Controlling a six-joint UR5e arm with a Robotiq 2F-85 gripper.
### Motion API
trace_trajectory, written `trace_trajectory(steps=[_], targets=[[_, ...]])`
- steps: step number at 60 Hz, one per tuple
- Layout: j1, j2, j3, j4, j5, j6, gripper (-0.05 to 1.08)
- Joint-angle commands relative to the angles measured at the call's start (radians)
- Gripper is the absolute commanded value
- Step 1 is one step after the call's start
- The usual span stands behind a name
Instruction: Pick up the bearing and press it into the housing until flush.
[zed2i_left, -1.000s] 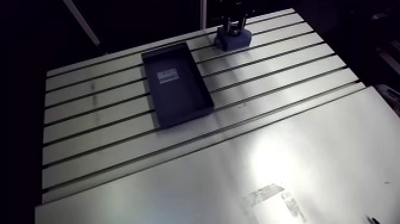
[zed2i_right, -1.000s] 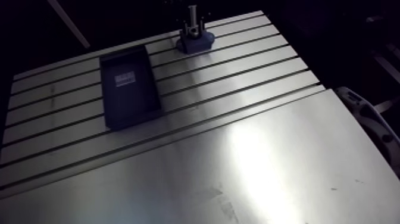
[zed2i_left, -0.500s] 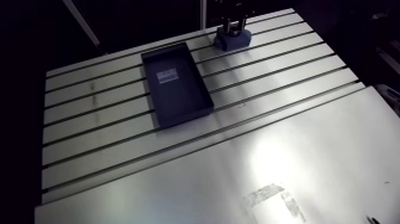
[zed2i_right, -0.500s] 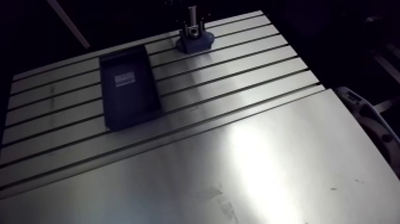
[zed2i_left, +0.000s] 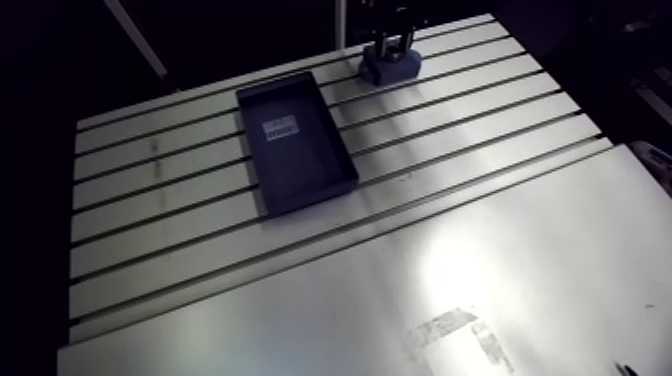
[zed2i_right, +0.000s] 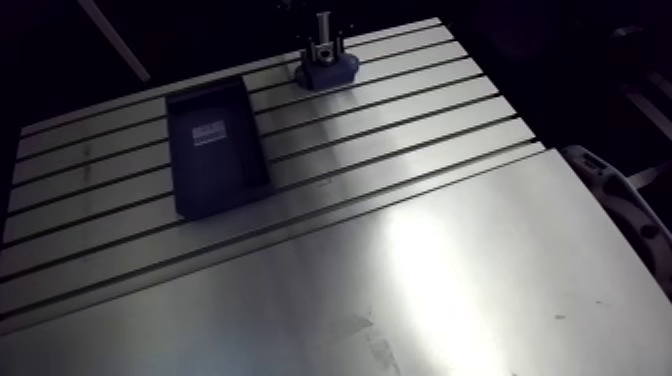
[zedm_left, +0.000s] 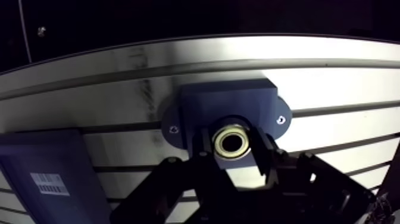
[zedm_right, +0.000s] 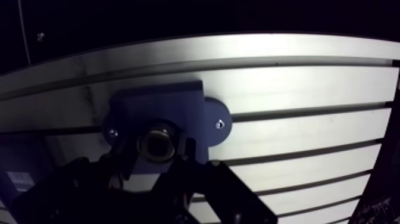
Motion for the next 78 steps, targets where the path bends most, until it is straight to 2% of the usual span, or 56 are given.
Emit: trace_trajectory(steps=[1,78], targets=[[0.000,0.000,0.000,0.001,0.000,0.000,0.74],[-0.003,0.007,-0.009,0.003,0.001,-0.002,0.74]])
